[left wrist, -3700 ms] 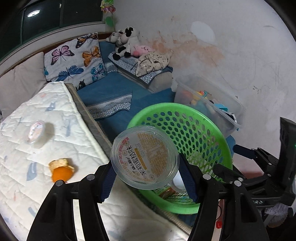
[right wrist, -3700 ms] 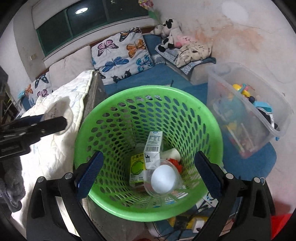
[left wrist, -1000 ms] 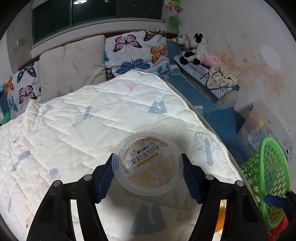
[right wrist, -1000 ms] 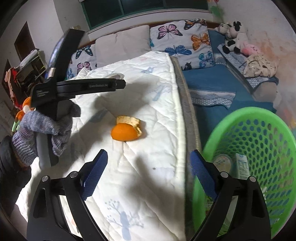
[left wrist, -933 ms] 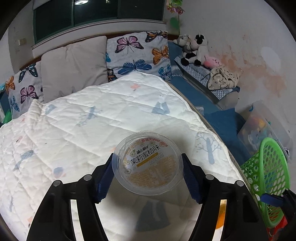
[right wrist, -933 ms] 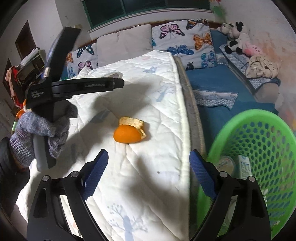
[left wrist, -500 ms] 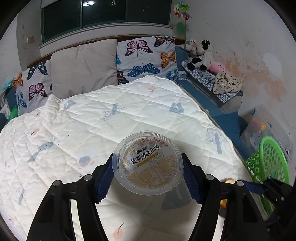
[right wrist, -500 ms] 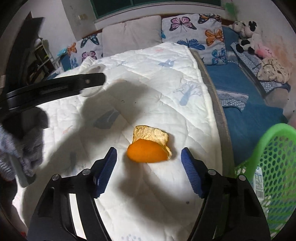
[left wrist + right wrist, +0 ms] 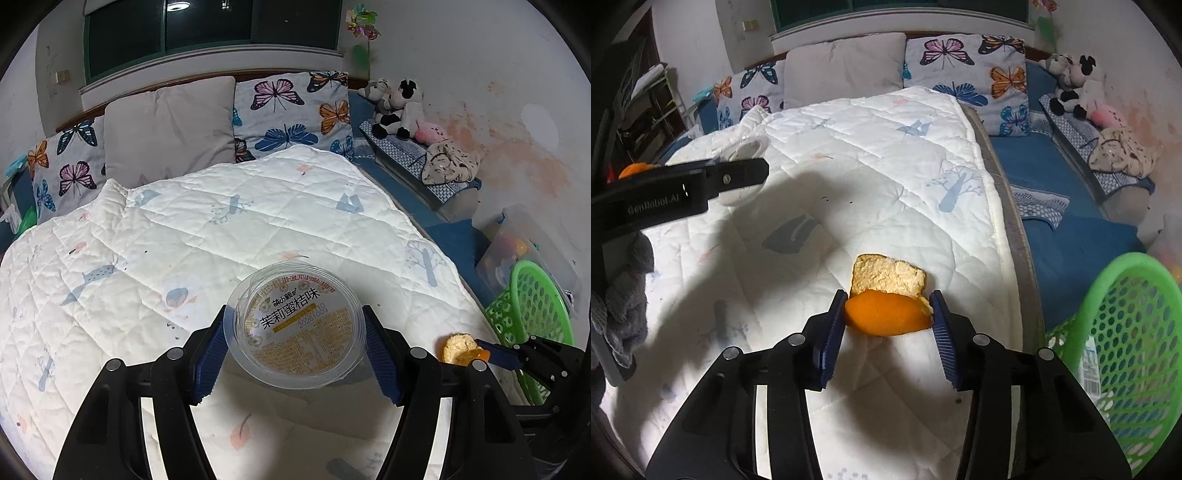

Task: Collect trash
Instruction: 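Grasp the orange peel with the right tool while the left tool holds the cup, then carry the orange peel into the basket and open the right tool while the left tool carries the cup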

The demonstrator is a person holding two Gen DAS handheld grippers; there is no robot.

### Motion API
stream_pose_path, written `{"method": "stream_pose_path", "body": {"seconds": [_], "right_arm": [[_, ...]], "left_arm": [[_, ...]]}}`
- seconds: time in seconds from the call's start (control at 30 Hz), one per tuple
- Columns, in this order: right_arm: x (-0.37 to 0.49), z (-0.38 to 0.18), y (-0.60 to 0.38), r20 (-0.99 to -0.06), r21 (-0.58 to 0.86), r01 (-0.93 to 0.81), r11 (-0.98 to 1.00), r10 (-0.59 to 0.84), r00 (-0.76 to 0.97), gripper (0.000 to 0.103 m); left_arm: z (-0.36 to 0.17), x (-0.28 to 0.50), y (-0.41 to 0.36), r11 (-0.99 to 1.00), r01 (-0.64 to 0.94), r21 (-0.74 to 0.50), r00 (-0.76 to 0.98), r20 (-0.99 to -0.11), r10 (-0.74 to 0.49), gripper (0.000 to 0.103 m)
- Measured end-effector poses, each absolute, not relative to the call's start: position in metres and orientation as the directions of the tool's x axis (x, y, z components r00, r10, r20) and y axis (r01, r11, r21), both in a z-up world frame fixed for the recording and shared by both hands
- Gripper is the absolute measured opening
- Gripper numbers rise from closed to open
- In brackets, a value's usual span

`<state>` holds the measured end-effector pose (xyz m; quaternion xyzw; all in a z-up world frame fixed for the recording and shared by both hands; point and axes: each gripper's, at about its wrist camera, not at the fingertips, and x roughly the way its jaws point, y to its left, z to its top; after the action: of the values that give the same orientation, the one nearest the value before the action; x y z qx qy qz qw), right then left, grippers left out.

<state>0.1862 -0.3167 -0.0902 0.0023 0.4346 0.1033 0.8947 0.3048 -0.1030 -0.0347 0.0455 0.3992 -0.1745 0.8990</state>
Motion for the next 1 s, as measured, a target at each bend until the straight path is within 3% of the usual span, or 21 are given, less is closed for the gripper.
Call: {"method": "stream_pose_path", "body": {"seconds": [0.53,1.0], "right_arm": [[0.120,-0.056,-0.346,-0.729,0.151,-0.158,0.976,0.218,0.649,0.044],[0.079,-0.052,-0.421,-0.726,0.149,-0.011,0.989,0.117,0.677,0.044]], "left_arm": [[-0.015,0.242,-0.135,0.898,0.431,-0.082,0.607,-0.710,-0.356,0.066],[-0.008,0.204,-0.191,0.852,0.516,-0.089,0.569,-0.707,-0.419,0.066]]}}
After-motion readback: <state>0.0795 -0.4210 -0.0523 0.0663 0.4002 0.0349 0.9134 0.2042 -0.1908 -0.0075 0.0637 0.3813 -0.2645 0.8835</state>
